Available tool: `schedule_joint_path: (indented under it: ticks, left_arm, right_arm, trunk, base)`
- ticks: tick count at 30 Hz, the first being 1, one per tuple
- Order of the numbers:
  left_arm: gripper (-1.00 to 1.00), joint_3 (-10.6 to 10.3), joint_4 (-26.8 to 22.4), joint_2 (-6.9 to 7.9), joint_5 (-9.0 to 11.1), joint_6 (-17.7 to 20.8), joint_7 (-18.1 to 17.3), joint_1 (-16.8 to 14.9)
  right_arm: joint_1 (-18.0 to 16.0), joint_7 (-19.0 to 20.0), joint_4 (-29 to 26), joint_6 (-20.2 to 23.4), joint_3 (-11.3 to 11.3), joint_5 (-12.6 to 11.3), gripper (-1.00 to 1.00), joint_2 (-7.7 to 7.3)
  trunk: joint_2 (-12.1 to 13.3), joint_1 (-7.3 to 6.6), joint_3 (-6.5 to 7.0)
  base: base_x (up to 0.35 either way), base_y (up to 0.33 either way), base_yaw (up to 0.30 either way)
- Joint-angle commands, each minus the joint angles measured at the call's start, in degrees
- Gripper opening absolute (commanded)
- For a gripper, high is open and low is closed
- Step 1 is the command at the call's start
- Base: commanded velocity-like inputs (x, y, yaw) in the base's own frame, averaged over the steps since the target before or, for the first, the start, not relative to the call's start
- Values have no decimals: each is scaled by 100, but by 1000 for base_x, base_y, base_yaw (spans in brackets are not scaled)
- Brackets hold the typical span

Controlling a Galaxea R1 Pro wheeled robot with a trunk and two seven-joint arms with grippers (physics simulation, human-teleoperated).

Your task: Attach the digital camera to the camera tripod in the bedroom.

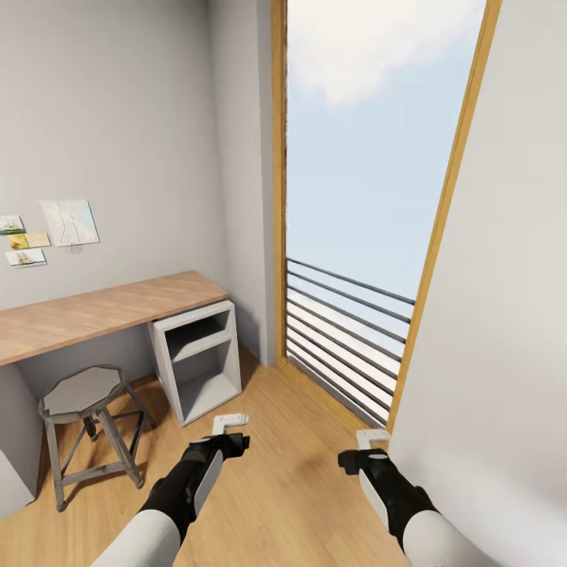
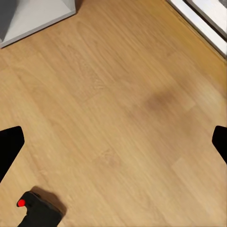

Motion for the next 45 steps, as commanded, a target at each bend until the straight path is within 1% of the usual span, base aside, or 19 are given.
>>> schedule_joint_path:
  ticks: [1, 11, 20, 21, 24, 37, 41, 45]
  left_arm:
    - [100, 16, -22, -11, 22, 43, 21, -3]
    - [100, 22, -72, -32, 30, 87, 48, -7]
    - [100, 40, -159, -21, 44, 91, 51, -8]
    - [100, 42, -204, 0, 142, 92, 49, -8]
    - [100, 36, -221, 14, 196, 92, 39, -8]
    - [100, 36, -247, 43, 236, 114, 9, -8]
    - [100, 44, -245, 88, 240, 129, -3, -8]
    - [100, 52, -244, 170, 242, 222, -66, -8]
  right_arm:
    - [-4, -8, -26, 47, -4, 45, 100, 2]
    - [-12, 9, -79, 63, -3, 48, 100, 17]
    - [-13, 33, -90, 65, 0, 52, 100, 27]
    - [-13, 38, -92, 65, 12, 94, 100, 25]
    - [-13, 39, -93, 65, 24, 108, 100, 18]
    - [-13, 41, -134, 50, 75, 123, 100, 15]
    - [-13, 40, -222, 50, 72, 126, 100, 12]
    - [-13, 45, -394, 68, 58, 122, 100, 0]
  trunk:
    - [-4, 0, -7]
    - [-4, 0, -7]
    - [-365, 198, -168]
    - [-405, 219, -186]
    - [-525, 285, -240]
    - [-1046, 571, -473]
    - [-1207, 659, -545]
    - [-1367, 747, -617]
  base:
    - [0, 0, 0]
    - [0, 0, 0]
    - [0, 0, 0]
    - [0, 0, 0]
    - [0, 0, 0]
    - [0, 0, 0]
    - [0, 0, 0]
    - [0, 0, 0]
